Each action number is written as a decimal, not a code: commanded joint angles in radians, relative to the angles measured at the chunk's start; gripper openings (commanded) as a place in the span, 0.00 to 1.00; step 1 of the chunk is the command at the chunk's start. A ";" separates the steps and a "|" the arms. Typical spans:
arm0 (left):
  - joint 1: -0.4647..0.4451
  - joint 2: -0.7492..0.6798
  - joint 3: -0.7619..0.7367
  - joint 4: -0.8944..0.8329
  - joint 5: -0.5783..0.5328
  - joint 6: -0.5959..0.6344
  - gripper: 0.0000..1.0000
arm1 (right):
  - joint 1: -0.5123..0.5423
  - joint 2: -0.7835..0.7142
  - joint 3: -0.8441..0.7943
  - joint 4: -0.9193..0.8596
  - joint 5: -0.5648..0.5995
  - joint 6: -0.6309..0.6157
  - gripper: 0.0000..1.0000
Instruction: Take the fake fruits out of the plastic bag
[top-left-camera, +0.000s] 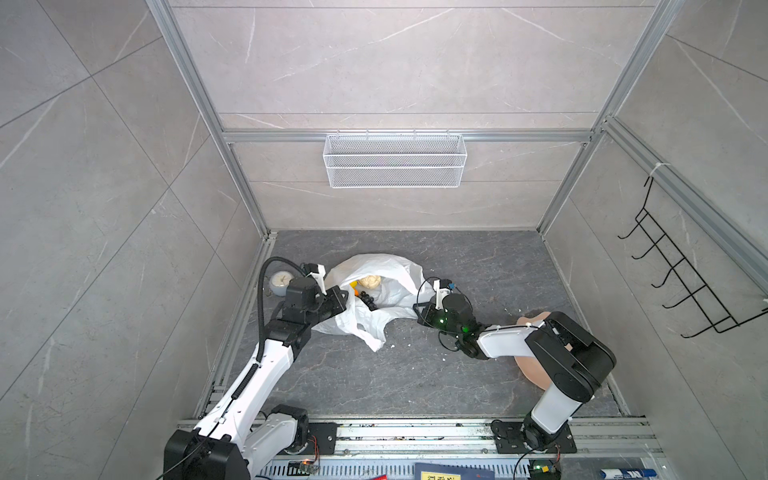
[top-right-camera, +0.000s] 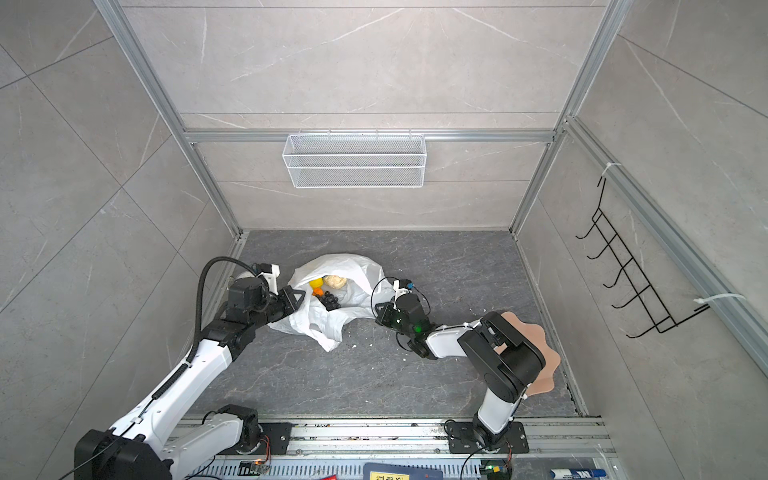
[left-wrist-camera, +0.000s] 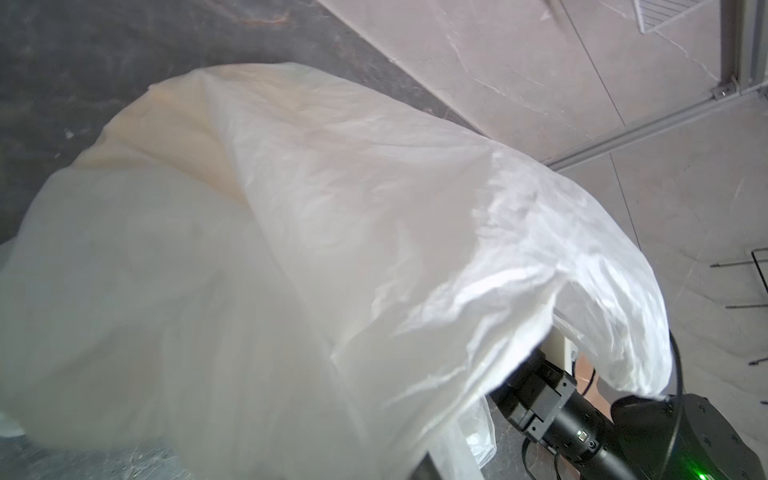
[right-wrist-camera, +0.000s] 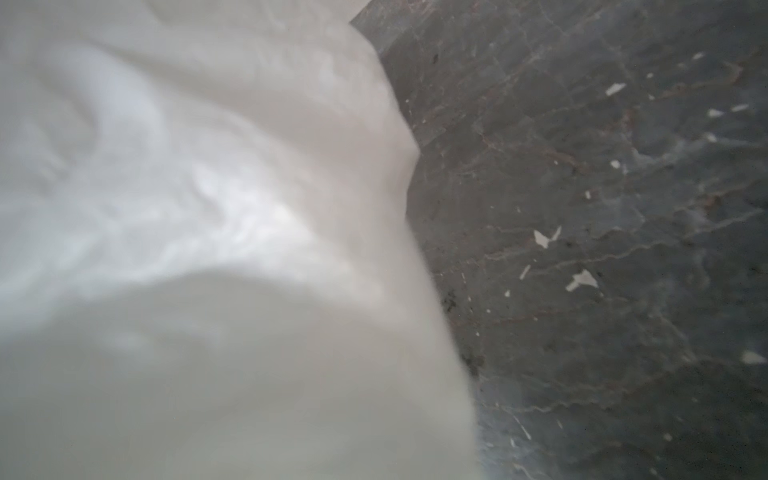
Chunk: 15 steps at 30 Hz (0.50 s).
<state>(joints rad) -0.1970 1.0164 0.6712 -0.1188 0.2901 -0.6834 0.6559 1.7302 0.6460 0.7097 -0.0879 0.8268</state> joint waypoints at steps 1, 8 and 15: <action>0.143 -0.032 -0.124 0.233 0.162 -0.148 0.00 | 0.004 0.052 -0.019 0.046 -0.007 0.019 0.00; 0.171 -0.058 -0.153 0.351 0.223 -0.156 0.00 | -0.016 0.103 0.026 -0.053 0.009 0.042 0.00; 0.167 -0.075 -0.164 0.296 0.174 -0.104 0.00 | 0.050 -0.128 -0.029 -0.147 0.083 -0.120 0.44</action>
<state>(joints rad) -0.0280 0.9577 0.4980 0.1577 0.4656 -0.8169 0.6701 1.7340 0.6392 0.6147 -0.0601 0.7925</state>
